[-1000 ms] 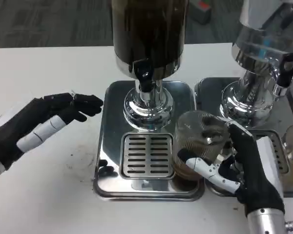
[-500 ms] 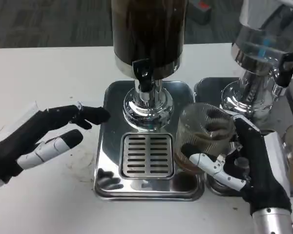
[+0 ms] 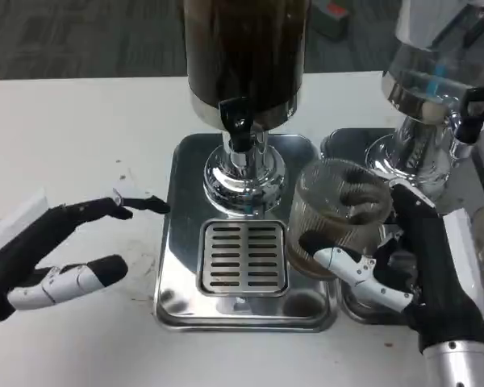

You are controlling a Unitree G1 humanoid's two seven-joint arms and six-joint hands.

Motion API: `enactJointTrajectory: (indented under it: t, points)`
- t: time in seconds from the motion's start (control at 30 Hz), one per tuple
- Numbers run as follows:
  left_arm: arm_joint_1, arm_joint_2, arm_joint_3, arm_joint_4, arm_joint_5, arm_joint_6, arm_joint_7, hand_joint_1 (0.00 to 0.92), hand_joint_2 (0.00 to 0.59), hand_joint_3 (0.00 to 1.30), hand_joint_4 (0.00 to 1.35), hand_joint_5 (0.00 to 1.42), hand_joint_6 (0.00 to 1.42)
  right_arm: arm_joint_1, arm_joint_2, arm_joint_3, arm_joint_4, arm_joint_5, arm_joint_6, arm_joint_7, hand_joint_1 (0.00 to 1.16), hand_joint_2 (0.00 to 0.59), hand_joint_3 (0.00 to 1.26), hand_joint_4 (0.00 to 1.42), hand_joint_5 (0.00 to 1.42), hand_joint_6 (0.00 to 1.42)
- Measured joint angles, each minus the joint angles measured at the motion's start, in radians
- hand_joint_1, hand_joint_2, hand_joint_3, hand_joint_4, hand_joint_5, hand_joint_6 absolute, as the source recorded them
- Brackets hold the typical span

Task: Grasp the cup under the faucet to collect the drink, then remove the cup.

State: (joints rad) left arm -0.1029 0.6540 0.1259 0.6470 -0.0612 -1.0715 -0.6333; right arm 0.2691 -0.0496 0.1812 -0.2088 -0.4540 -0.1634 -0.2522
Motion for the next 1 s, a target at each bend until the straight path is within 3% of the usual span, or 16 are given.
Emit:
enactJointTrajectory:
  t: [0.23,1.0]
  points:
    - [0.035,0.020,0.011,-0.009,0.031,-0.058,0.035,0.000,0.127,0.30,0.20,0.19,0.23,0.028,-0.004,-0.002,-0.038,0.000,0.004,0.022,0.84,0.200,0.54,0.62,0.87,1.11]
    - [0.133,0.051,-0.008,-0.089,0.030,-0.120,0.036,0.000,0.110,0.30,0.19,0.18,0.24,0.118,-0.030,0.022,-0.161,-0.003,0.017,0.099,0.85,0.199,0.55,0.63,0.88,1.13]
